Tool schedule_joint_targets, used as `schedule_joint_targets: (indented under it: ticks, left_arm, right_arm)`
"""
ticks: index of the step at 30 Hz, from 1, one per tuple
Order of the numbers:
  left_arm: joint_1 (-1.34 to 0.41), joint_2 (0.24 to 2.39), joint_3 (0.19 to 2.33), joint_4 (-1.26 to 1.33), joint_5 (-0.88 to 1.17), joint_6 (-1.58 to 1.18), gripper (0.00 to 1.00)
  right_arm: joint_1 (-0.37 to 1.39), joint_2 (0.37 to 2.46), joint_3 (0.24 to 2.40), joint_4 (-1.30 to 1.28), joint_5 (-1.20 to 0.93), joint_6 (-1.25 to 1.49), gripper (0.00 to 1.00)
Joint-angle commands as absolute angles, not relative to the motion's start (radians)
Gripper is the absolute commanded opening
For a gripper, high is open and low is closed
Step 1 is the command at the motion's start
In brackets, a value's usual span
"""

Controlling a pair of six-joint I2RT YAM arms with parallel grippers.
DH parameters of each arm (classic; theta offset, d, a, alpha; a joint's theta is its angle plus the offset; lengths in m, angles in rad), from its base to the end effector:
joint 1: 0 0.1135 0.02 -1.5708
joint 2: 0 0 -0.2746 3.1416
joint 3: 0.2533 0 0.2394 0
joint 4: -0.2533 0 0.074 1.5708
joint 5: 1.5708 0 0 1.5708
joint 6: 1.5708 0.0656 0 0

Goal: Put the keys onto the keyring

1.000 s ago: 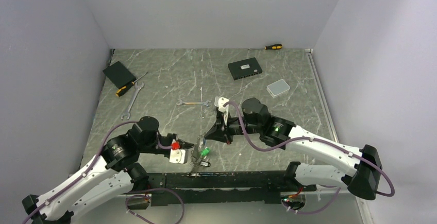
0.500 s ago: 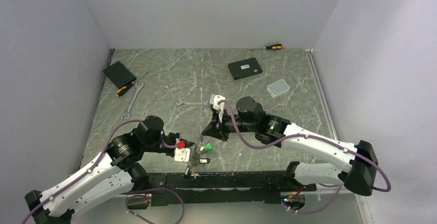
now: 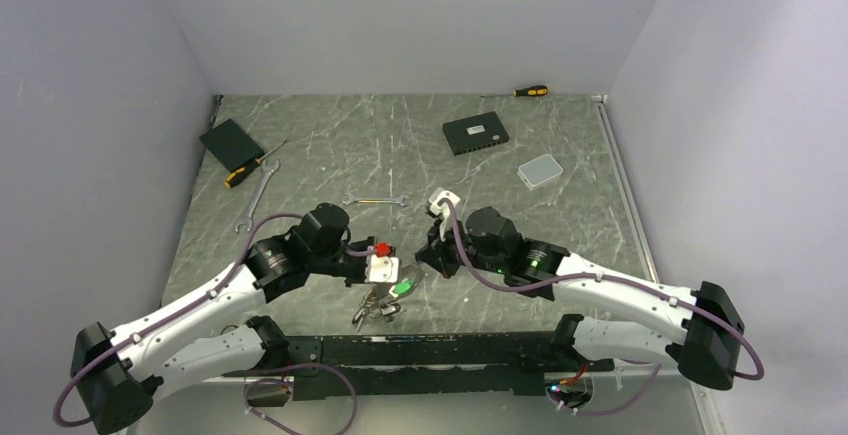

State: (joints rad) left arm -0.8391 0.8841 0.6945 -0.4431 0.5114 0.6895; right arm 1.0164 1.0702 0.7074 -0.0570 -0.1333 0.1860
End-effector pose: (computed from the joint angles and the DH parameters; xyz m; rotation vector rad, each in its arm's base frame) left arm 0.1035 -0.1633 0.2635 1.7044 1.3636 -0.6460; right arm 0.1258 0.2198 0.2716 -0.9310 1.8864 0.8869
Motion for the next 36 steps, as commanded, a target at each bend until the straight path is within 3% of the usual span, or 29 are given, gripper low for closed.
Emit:
schedule_joint_targets:
  ticks: [1, 9, 13, 18, 19, 21, 26, 30, 36]
  left_arm:
    - [-0.841, 0.932, 0.720, -0.475, 0.569, 0.596, 0.00]
    - [-0.842, 0.892, 0.698, -0.442, 0.564, 0.606, 0.01]
    - [-0.842, 0.922, 0.714, -0.457, 0.516, 0.567, 0.15]
    - [-0.842, 0.947, 0.722, -0.455, 0.476, 0.532, 0.46]
    - [-0.841, 0.944, 0.721, -0.454, 0.463, 0.528, 0.59]
    - [-0.842, 0.930, 0.721, -0.454, 0.437, 0.524, 0.98]
    - [-0.842, 0.875, 0.707, -0.398, 0.335, 0.459, 0.99]
    - [-0.841, 0.851, 0.692, -0.294, 0.124, 0.149, 1.00]
    - [-0.842, 0.936, 0.736, -0.372, 0.204, 0.016, 0.99]
  right_arm:
    - [1.019, 0.978, 0.654, -0.024, -0.003, 0.269, 0.00]
    - [1.019, 0.936, 0.617, 0.026, -0.072, 0.255, 0.00]
    - [1.019, 0.954, 0.622, 0.019, -0.063, 0.243, 0.00]
    - [1.019, 0.962, 0.615, 0.035, -0.066, 0.247, 0.00]
    - [1.019, 0.960, 0.613, 0.036, -0.065, 0.249, 0.00]
    - [1.019, 0.954, 0.608, 0.036, -0.061, 0.252, 0.00]
    - [1.019, 0.932, 0.603, 0.024, -0.041, 0.255, 0.00]
    - [1.019, 0.926, 0.600, 0.017, -0.019, 0.261, 0.00]
    - [1.019, 0.937, 0.604, -0.015, 0.032, 0.286, 0.00]
